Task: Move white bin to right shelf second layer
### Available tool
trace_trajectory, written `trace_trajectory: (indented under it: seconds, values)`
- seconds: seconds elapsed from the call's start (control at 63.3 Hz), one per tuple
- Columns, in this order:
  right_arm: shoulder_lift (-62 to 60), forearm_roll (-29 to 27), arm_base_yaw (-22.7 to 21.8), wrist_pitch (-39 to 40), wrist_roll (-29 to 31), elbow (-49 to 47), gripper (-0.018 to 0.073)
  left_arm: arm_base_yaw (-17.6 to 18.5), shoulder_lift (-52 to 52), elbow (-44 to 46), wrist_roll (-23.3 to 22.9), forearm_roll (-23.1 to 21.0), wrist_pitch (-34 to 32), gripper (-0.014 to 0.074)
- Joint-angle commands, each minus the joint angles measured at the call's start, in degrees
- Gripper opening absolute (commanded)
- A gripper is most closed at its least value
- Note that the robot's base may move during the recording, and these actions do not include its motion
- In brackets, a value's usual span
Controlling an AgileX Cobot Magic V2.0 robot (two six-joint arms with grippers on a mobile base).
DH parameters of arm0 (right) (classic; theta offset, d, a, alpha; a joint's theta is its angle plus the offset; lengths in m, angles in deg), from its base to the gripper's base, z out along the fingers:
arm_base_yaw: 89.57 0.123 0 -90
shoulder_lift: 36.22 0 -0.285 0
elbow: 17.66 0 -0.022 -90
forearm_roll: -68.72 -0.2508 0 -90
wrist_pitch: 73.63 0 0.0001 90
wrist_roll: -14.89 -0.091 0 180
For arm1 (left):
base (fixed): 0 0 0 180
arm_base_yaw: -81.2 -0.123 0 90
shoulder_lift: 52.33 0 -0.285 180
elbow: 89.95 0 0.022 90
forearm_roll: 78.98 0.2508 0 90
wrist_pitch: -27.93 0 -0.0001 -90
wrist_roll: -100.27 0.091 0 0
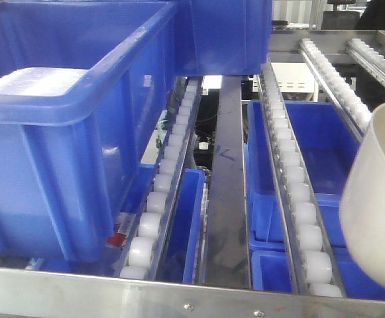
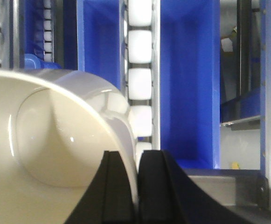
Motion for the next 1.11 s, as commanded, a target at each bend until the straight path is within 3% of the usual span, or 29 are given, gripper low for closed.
trace_trajectory:
  seconds: [0.0, 0.158, 0.505, 0.711, 1.089]
  values:
    - [0.2, -0.1, -0.3, 3.8, -0.3, -2.3, 0.0141, -0.1, -0.9, -2.1, -0.1, -0.3, -4.8, 0.0085]
    - [1.0, -0.5, -0.3, 3.7, -0.3, -2.1, 0.0238, -0.1, -0.9, -2.1, -0.1, -0.3, -4.8, 0.0085]
    - [1.0, -0.6, -0.3, 3.4, -0.3, -2.1, 0.0246, -0.1, -0.9, -2.1, -0.1, -0.3, -4.8, 0.0085]
    - [-2.1, -0.6, -0.3, 4.9, -0.3, -2.1, 0.0371, -0.1, -0.9, -2.1, -0.1, -0.3, -4.8, 0.0085]
    - [-16.3, -0.6, -0.3, 1.6, 2.0, -1.4, 0.0359, -0.1, -0.9, -2.1, -0.1, -0.3, -4.8, 0.0085]
